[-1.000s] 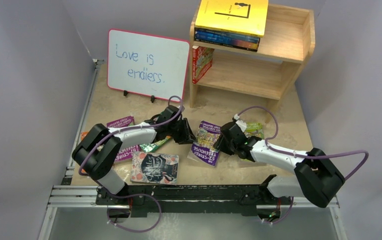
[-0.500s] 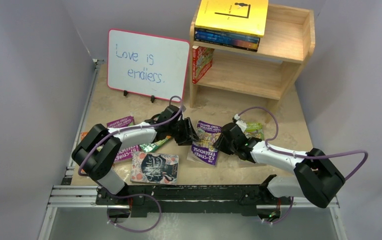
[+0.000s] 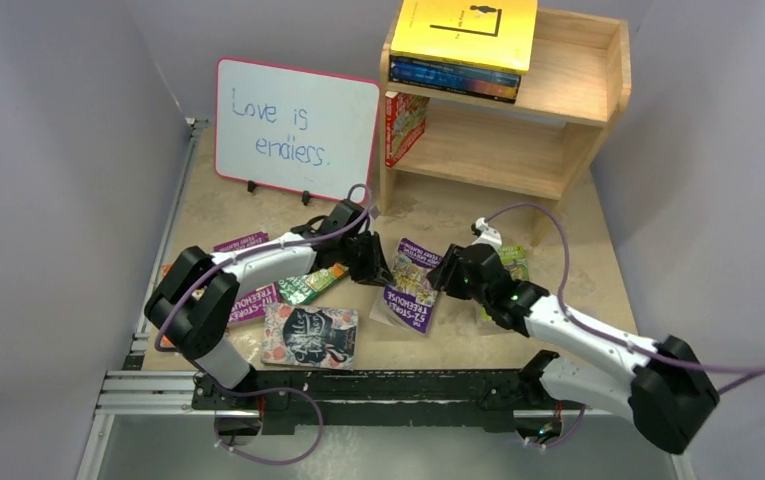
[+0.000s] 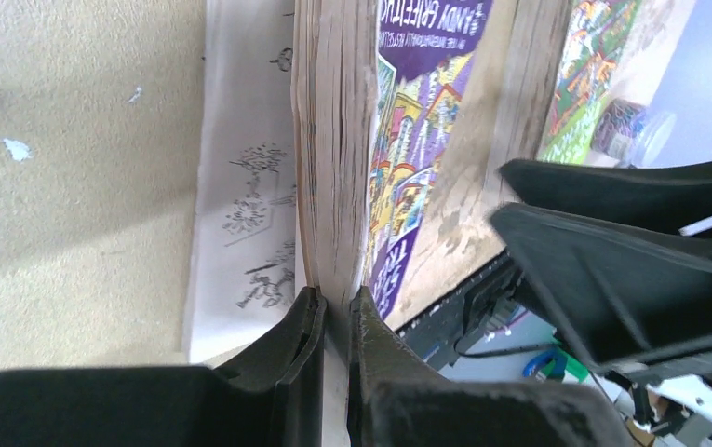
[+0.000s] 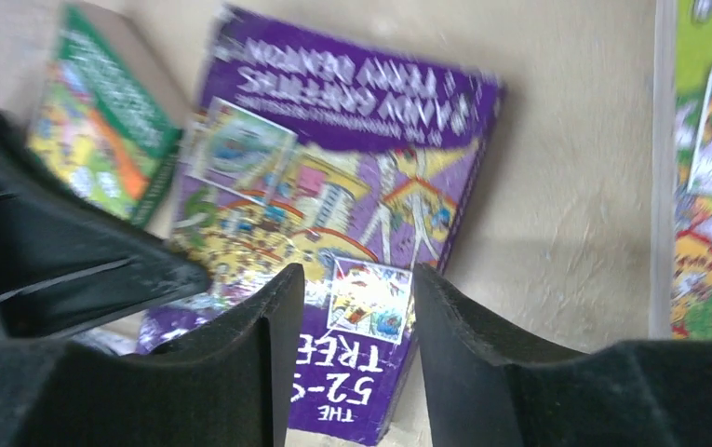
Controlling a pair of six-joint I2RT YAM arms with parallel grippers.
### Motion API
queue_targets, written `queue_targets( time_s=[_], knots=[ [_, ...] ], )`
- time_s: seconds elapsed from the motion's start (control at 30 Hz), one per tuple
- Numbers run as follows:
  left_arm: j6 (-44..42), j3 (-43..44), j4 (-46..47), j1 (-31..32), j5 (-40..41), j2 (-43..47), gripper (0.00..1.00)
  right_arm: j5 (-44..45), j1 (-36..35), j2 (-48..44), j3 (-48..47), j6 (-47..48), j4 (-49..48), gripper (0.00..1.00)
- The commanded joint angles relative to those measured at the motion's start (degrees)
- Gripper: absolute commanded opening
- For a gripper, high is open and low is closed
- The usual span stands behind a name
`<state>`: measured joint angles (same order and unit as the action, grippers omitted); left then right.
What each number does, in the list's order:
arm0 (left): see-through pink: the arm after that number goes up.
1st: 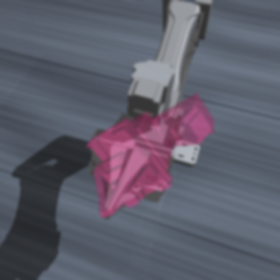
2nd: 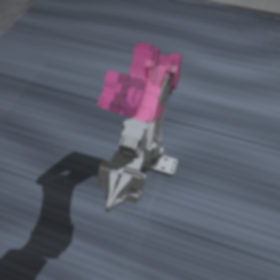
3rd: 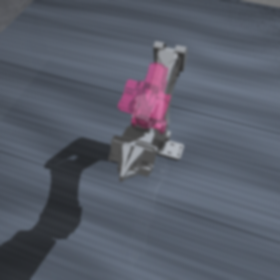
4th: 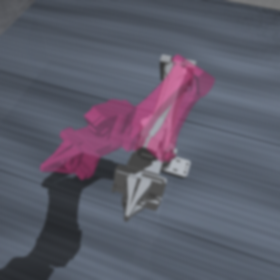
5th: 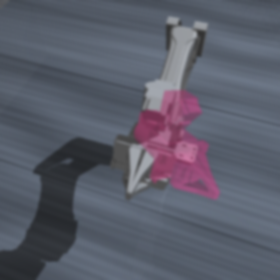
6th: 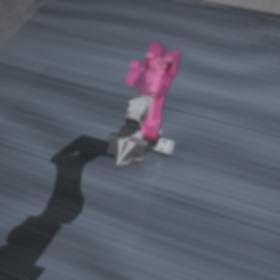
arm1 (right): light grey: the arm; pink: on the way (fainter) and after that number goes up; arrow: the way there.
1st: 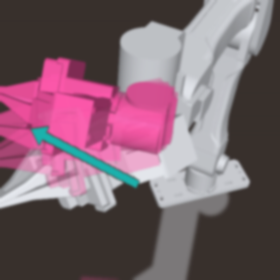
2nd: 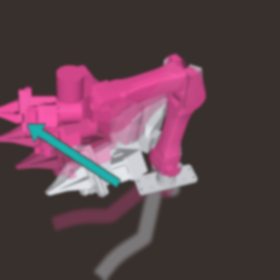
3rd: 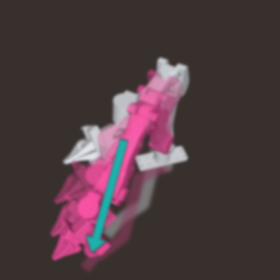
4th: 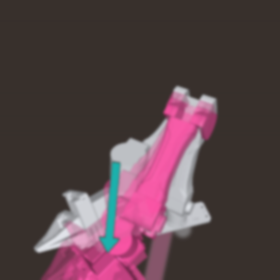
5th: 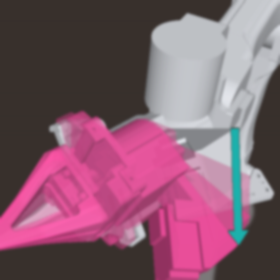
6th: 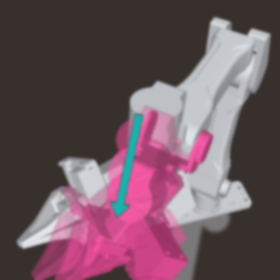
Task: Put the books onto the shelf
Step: Pick up the book from the center of the board.
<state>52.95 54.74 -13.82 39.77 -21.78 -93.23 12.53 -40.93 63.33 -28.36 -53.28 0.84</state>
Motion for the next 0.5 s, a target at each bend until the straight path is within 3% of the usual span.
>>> queue_targets(
  time_s=[0.0,0.23,0.47],
  knots=[
    [-3.76,3.54,-3.10,-3.36,-7.30,5.66,0.00,3.05,0.47,-11.27,0.01,14.96,-3.52,0.55],
    [-0.75,6.33,-6.20,-10.27,-16.83,13.33,0.00,-0.61,0.47,-21.36,1.07,36.81,-13.38,0.68],
    [6.04,9.76,-6.06,-13.60,-21.60,18.18,0.00,-10.68,0.44,-25.23,7.00,65.13,-36.75,0.74]
  ],
)
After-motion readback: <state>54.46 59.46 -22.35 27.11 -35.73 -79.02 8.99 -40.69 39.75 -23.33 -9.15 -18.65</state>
